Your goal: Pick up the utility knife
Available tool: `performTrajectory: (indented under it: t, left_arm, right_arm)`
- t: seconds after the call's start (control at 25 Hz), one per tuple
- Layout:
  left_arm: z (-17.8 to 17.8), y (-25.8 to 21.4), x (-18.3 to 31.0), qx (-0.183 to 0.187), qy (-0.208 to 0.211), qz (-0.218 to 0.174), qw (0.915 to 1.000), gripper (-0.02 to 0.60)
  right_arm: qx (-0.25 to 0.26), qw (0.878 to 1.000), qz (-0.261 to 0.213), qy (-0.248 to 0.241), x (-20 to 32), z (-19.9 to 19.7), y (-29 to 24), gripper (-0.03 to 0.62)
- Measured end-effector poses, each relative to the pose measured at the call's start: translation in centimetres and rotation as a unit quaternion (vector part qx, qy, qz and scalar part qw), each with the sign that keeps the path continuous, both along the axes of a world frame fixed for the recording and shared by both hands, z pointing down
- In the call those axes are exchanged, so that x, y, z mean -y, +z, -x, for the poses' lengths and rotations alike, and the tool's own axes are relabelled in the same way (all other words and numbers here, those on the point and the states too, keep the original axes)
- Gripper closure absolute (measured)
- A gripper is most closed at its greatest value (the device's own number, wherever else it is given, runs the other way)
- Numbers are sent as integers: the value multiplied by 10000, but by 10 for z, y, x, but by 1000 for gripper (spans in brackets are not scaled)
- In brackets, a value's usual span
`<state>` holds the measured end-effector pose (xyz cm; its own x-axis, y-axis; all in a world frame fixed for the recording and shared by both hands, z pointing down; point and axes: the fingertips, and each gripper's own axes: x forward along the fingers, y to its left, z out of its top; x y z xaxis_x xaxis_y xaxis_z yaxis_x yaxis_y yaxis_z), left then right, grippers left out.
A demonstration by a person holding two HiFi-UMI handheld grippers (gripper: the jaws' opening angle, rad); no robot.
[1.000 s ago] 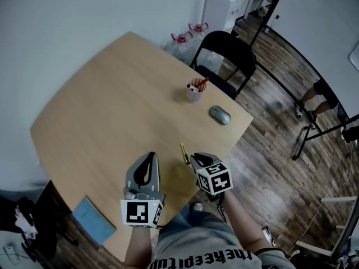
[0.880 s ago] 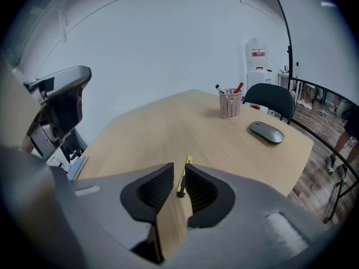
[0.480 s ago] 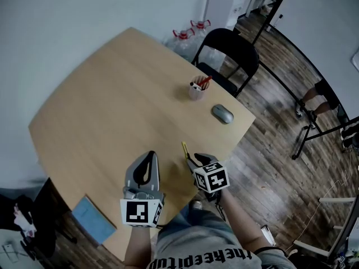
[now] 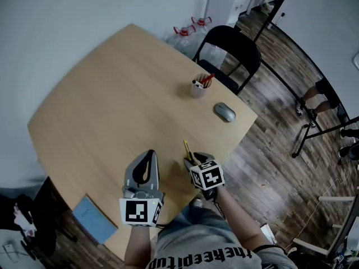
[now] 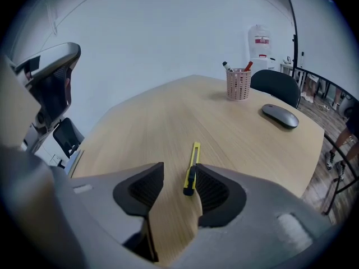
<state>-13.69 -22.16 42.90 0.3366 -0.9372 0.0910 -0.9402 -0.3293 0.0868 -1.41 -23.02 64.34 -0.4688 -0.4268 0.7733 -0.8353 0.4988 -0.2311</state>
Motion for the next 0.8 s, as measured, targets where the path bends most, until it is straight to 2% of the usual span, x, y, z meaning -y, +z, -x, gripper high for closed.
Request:
performTrajectory:
  t: [0.24, 0.8]
  left_arm:
    - [4, 4, 2, -21, -2, 45, 10000, 561]
    - [15, 9, 5, -46, -68, 112, 9999, 561]
  right_arm:
    - [-178, 9997, 60, 180, 3, -2, 13, 411]
    - [-506, 9984, 120, 224, 7, 0, 29, 411]
